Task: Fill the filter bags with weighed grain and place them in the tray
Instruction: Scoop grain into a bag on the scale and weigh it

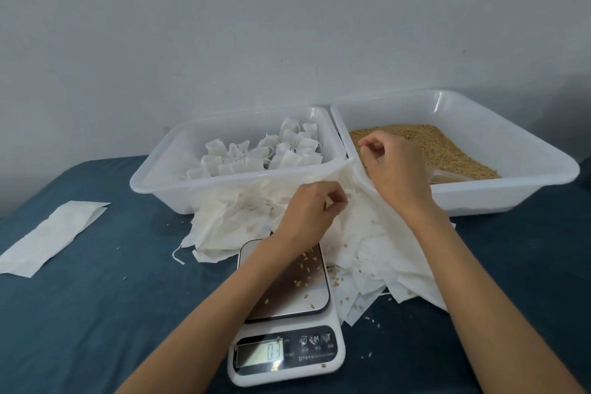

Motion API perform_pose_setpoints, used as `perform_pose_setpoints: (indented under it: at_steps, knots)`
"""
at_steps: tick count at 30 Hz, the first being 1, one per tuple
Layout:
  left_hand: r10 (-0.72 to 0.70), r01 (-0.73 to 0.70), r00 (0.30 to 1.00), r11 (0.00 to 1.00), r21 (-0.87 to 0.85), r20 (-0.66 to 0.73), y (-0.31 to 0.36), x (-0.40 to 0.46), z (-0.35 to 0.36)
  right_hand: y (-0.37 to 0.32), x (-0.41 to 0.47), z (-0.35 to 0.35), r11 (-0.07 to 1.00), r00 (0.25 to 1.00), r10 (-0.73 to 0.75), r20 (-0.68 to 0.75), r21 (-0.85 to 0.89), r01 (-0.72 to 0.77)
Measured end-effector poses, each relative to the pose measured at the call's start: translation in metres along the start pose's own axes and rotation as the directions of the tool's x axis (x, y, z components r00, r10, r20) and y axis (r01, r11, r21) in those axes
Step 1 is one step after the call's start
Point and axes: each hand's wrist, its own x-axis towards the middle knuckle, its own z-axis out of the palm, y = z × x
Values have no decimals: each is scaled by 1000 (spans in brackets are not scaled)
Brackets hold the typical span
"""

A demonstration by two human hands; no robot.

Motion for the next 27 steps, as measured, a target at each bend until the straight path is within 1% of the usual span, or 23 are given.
perform_pose_setpoints:
  at_steps: [2,4,5,7,12,14,16,18,19,20,21,22,23,24,25,27]
  knots:
    - [-30,31,999,999,-33,22,1,-1,-2,-1,0,0,1000,1000,4,13,-11,-4]
    - [-60,62,997,998,-28,53,3,-1,0,-1,0,-1,1000,1000,18,22,-12,-18]
    - [-63,64,997,998,-21,46,3,-1,0,-1,0,-1,1000,999,23,23,-8,-23]
    - [-60,60,998,997,-39,2,5,-1,1,-2,0,-2,1000,1000,23,21,3,-23]
    - [-124,98,988,967,-236,-97,4,-4,-12,-3,0,-2,999,1000,23,-11,49,-22]
    - [-176,113,973,929,-353,-150,4,-7,-21,-5,-1,-4,996,997,-17,-79,80,23]
    - [-223,101,955,865,-492,-196,2,-11,-30,-11,-2,-7,989,982,-94,-165,100,112]
    - [-285,88,933,774,-627,-221,-1,-16,-40,-21,-6,-8,968,960,-164,-227,152,201]
    - [-315,80,923,719,-690,-221,-3,-18,-45,-27,-9,-7,951,960,-173,-221,215,221]
    - [-338,71,916,667,-742,-217,-4,-21,-49,-32,-12,-5,930,974,-156,-165,307,201]
    - [-357,65,910,624,-778,-210,-5,-24,-51,-39,-15,-4,906,991,-121,-56,403,133]
    - [-375,64,904,591,-804,-204,-6,-27,-53,-44,-18,-2,882,992,-86,90,471,34]
    - [-390,65,899,565,-823,-197,-7,-30,-52,-47,-21,1,869,969,-62,239,491,-66]
    - [-401,65,896,545,-836,-192,-7,-33,-52,-49,-25,5,871,932,-50,358,472,-135]
    - [-408,66,894,534,-843,-188,-7,-35,-51,-50,-29,10,879,894,-47,445,443,-174]
    - [-415,75,893,522,-849,-176,-6,-37,-49,-51,-34,18,881,834,-38,550,412,-232]
